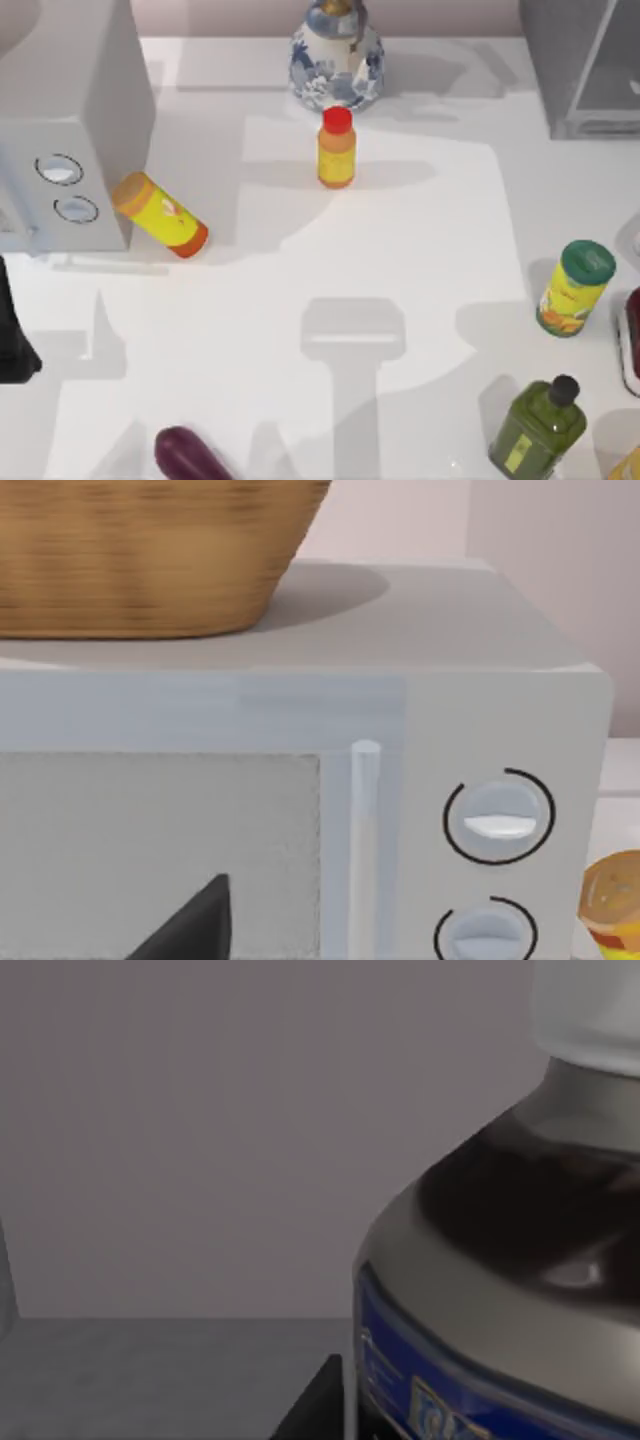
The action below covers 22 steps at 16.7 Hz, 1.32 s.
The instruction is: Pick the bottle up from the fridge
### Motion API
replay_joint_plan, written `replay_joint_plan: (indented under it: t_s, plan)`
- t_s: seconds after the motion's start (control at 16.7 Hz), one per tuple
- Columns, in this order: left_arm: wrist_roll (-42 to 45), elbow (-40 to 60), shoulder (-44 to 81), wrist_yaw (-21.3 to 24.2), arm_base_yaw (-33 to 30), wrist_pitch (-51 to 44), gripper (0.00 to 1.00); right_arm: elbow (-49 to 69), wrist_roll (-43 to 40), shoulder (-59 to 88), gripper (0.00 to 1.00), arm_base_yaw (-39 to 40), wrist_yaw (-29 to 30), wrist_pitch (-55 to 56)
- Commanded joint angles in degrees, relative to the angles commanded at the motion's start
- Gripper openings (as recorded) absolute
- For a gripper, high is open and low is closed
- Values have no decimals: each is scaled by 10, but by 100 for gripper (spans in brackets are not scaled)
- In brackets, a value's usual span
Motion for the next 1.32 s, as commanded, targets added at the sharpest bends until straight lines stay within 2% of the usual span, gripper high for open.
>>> replay_joint_plan:
  t_s: [0.24, 0.6, 0.9, 1.08, 1.32]
  plan:
    - [0, 0, 0, 0, 0, 0, 100, 4, 0, -10, 0, -2, 0, -9]
    - [0, 0, 0, 0, 0, 0, 100, 25, 2, -64, 0, -2, -1, -89]
    - [0, 0, 0, 0, 0, 0, 100, 22, 2, -64, 0, -2, -2, -88]
    - [0, 0, 0, 0, 0, 0, 100, -18, -1, -93, 0, -9, -6, -74]
    - [0, 0, 0, 0, 0, 0, 100, -131, -1, -160, 0, -23, -20, -36]
